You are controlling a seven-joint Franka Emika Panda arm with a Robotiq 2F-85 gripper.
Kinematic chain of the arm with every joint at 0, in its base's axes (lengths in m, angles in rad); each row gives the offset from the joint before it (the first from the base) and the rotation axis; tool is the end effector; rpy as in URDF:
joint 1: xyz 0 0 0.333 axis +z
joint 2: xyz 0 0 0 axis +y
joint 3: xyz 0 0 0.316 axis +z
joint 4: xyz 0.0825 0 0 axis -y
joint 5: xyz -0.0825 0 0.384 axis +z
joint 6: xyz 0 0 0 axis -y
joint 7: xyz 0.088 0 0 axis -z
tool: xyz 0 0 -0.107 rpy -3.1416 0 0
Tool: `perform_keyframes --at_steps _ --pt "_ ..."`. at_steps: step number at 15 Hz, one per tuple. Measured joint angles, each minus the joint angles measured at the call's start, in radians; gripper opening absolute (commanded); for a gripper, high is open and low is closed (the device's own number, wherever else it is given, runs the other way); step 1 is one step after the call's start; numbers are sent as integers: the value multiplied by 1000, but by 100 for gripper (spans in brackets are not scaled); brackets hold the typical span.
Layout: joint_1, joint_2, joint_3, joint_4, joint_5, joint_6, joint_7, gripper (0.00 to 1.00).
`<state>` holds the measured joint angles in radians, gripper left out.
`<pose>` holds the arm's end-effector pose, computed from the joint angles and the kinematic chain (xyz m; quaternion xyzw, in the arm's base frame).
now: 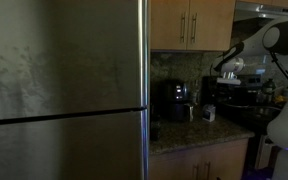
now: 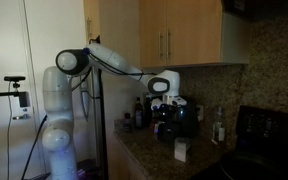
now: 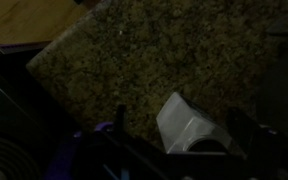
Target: Move the salt cellar from the right end of the countertop to the left end
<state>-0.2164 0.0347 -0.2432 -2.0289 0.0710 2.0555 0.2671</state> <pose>0.5020 -0.2432 0.4299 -0.9283 0.3707 0.0008 0.0274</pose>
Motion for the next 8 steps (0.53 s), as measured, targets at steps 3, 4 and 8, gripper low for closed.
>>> perform_keyframes --at_steps 3,4,8 --pt "4 15 3 11 18 17 71 100" --pt "4 38 3 36 49 21 114 100" --pt "2 184 0 202 156 62 280 100"
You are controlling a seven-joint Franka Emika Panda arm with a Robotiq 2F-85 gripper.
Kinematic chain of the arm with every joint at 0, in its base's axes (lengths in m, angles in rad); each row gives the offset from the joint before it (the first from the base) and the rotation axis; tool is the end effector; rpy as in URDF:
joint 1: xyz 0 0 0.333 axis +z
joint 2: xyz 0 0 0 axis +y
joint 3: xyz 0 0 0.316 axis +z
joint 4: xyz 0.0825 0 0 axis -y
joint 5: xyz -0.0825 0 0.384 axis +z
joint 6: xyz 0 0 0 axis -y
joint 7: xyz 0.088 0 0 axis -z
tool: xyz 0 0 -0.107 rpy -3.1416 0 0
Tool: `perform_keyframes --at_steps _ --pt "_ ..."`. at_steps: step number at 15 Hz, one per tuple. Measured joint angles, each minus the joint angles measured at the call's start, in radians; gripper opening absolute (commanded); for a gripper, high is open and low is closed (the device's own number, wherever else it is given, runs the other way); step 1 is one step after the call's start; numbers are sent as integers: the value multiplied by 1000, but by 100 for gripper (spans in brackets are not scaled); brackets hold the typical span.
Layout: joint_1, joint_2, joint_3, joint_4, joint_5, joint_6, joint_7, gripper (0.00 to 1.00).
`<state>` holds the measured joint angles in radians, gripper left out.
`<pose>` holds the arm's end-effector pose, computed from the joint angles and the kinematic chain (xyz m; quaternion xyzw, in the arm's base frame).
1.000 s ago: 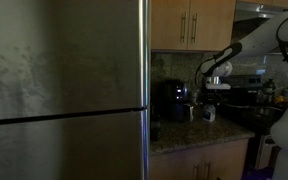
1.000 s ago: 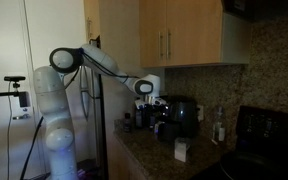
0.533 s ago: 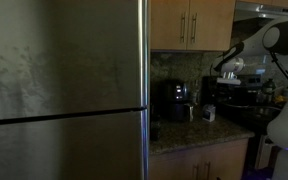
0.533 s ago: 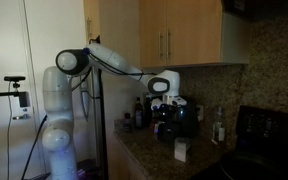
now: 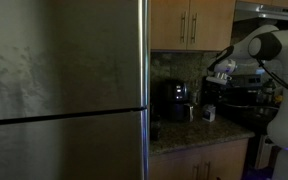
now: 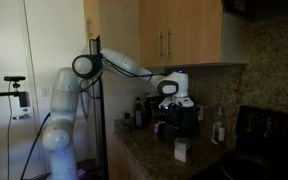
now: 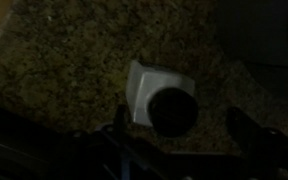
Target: Move the salt cellar from the right end of the countertop to the left end
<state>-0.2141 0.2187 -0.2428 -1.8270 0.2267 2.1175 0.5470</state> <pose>0.5679 -0.2585 0.4252 -0.8478 0.5237 -0.0366 0.0747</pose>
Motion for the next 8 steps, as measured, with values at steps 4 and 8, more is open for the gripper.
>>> perform_keyframes --at_steps 4,8 --pt "4 53 0 44 -6 36 68 100" --pt "6 61 0 44 -17 37 99 100"
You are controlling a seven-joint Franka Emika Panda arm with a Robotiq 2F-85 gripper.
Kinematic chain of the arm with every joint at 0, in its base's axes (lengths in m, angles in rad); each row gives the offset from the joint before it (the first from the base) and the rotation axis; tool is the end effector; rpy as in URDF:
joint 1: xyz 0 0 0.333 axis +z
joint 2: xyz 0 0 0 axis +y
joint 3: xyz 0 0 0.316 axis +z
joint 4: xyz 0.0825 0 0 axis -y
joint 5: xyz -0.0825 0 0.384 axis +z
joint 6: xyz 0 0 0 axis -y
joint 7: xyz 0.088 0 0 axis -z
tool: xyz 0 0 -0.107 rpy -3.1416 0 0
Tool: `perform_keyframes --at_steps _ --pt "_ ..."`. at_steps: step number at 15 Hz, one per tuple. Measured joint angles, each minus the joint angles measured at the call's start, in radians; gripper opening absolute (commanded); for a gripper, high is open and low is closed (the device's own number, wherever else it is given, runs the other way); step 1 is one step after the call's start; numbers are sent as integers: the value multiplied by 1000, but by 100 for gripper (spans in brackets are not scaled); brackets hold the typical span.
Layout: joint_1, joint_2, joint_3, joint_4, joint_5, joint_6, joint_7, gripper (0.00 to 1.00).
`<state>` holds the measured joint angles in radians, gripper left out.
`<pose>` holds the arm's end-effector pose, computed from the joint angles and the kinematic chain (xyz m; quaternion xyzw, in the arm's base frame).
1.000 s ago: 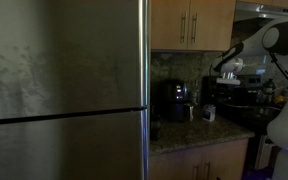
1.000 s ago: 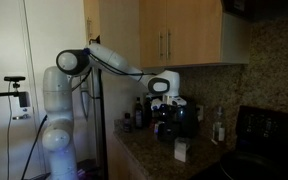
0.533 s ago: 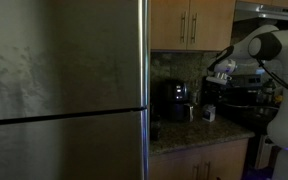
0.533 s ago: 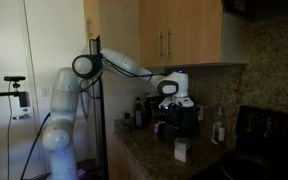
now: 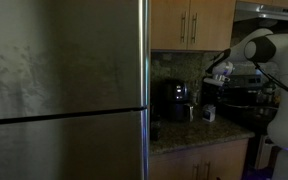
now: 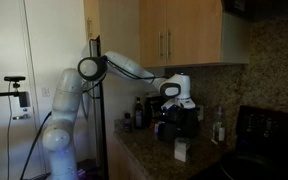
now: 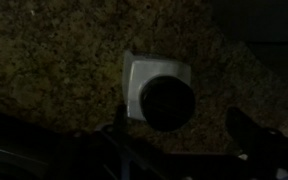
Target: Move the salt cellar from the right end of the countertop to the left end
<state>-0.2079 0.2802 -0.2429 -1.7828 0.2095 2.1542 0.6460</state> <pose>0.5856 -0.2617 0.4116 -0.8254 0.5593 -0.0449 0.0618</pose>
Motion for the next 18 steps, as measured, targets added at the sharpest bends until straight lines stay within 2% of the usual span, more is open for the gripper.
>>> perform_keyframes --at_steps 5,6,7,9,18 --pt "12 103 0 5 -5 32 94 100" --pt "14 118 0 6 -5 43 107 75" --pt "14 127 0 7 -5 44 109 72" --pt "14 125 0 7 -6 44 109 57" --pt "12 120 0 3 -8 42 76 56"
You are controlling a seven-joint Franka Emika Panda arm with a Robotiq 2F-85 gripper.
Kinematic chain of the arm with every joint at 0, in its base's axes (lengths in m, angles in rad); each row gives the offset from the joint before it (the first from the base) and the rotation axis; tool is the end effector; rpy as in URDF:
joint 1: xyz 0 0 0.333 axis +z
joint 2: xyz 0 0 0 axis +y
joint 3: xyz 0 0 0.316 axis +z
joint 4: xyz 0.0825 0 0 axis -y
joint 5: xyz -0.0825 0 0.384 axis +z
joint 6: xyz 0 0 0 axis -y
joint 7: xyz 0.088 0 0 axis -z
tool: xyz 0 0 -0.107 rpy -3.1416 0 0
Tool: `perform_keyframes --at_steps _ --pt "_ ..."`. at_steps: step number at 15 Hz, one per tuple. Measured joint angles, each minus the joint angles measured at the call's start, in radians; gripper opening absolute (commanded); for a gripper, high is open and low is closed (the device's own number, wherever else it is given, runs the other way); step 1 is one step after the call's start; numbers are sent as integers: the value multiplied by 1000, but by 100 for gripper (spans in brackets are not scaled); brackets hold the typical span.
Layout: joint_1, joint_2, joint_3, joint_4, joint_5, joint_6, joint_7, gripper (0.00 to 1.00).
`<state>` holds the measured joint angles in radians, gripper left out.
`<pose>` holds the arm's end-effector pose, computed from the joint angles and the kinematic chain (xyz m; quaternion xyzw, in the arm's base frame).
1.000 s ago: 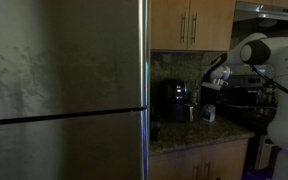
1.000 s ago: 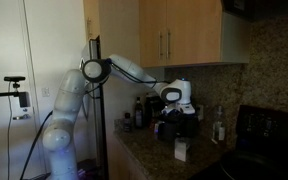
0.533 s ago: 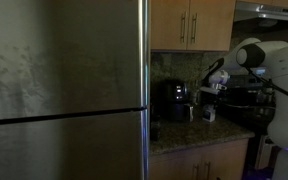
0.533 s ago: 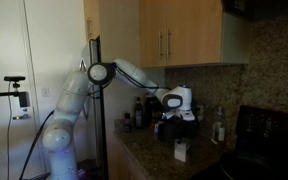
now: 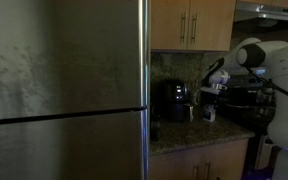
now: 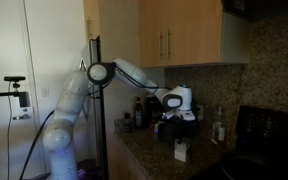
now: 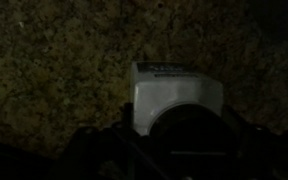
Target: Move the salt cellar from the right end of the countertop to the left end
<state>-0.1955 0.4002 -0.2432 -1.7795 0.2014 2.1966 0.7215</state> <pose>0.5980 -0.2585 0.3412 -0.8086 0.5870 -0.0109 0.0375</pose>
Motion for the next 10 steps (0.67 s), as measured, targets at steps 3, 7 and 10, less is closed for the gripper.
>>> perform_keyframes --at_steps 3,7,10 --pt "-18 -49 -4 -13 -6 -82 -164 56" --pt "-48 -206 -24 -70 -42 -217 -410 56" --pt "-49 -335 -21 -155 -53 -281 -561 56"
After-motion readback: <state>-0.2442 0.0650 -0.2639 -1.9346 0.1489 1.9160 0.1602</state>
